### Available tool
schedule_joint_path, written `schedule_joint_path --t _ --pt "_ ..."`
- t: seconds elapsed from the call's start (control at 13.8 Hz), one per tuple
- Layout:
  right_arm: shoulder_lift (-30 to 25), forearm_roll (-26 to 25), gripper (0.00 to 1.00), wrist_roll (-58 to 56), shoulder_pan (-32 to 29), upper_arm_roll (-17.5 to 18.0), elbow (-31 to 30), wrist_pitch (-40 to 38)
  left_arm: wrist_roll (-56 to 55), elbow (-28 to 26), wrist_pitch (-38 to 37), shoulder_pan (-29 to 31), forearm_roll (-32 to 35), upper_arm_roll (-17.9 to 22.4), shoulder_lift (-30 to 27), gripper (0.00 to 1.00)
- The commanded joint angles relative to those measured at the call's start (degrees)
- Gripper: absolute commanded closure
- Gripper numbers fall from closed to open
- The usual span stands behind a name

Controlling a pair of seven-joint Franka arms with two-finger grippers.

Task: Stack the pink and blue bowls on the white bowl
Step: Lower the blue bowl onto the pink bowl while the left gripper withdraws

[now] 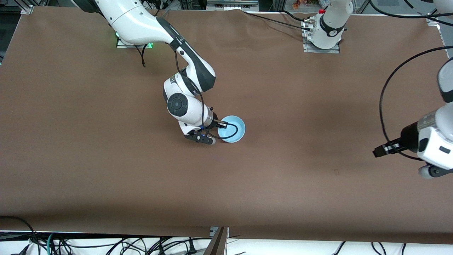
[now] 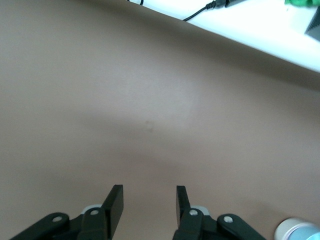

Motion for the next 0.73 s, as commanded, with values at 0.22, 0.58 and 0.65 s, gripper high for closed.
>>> schedule_joint_path --t 0.22,0.58,0.65 --pt "-1.3 0.1 1.0 -0.2 0.1 -0.4 -0.1 -4.6 8.3 -0.6 -2.9 4.6 -0.7 0.1 -3.9 0.45" --pt "-1.3 0.1 1.0 0.1 0.2 -0.4 -0.1 -4.5 8.4 -0.5 -2.7 7.5 -1.0 -0.2 -4.0 0.43" --pt "-1.3 0.2 1.0 0.1 0.2 -0.4 0.0 -4.5 8.4 -0.5 -2.7 7.5 -1.0 0.0 -4.0 0.43"
